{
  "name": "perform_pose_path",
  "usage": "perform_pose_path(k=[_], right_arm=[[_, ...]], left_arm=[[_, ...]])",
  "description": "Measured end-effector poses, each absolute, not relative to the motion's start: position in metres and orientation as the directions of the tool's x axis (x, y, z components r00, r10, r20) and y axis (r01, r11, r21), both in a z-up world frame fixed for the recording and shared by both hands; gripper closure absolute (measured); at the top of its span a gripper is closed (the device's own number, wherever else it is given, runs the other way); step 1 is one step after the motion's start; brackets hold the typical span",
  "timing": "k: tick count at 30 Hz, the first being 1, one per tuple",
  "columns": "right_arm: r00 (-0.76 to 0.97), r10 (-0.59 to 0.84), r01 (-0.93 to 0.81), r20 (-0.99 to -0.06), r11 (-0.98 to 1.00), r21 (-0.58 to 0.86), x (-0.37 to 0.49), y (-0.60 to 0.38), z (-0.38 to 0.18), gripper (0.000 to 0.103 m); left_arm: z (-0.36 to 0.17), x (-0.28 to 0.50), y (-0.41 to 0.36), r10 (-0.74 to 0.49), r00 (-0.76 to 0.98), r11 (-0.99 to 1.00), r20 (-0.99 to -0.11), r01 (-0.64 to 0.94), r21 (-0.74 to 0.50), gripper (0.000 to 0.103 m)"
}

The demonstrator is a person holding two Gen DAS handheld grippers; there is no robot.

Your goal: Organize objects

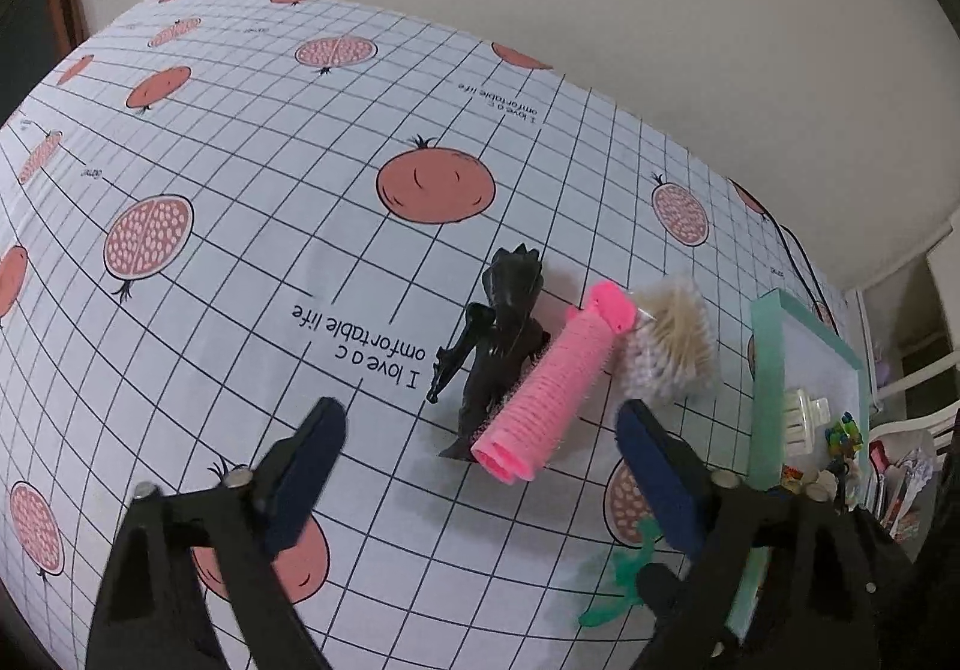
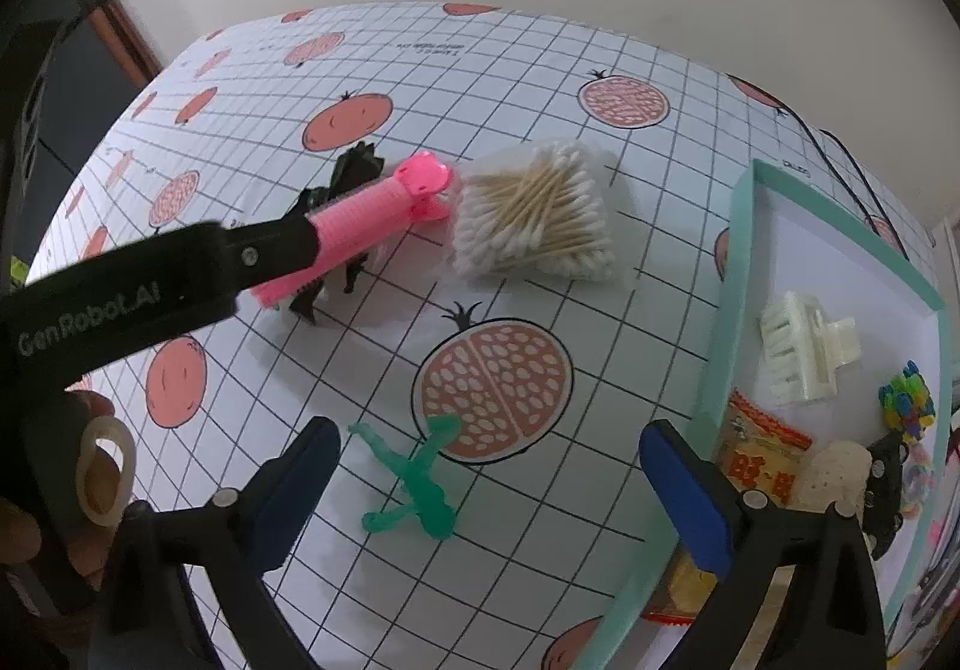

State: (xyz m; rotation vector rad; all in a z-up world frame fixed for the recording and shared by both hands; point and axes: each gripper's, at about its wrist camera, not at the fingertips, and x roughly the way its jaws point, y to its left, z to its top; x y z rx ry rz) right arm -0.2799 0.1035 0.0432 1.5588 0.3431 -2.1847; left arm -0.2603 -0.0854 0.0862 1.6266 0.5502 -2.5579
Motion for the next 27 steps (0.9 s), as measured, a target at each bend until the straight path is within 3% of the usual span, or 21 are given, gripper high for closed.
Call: perform_pose_path(k=[12,22,27], right_arm=[[-0.225,-0.181,0.503,-0.957,-0.863,0.045,-0.276,0.094,0.021,0.022],[-0.226,-0.158,0.511,-0.961,-0.860,0.021,-0.274,0.091,0.016,0.030],[-0.233,-0.151,0.516,-0.961,-0.857,0.010,-0.273,0.092,0.019,0.046]], left_arm=[[0.081,-0.263,-0.079,0.166,-0.446,-0.936,-0.879,0.210,-0.283,0.024],[0.078,-0.265,-0.082,0.189,-0.442,-0.928,-0.877,0.213,-0.307,0.049],[0.078,-0.266,-0.081,0.222,-0.440,-0.919,-0.870,0.203,-0.337,0.060]])
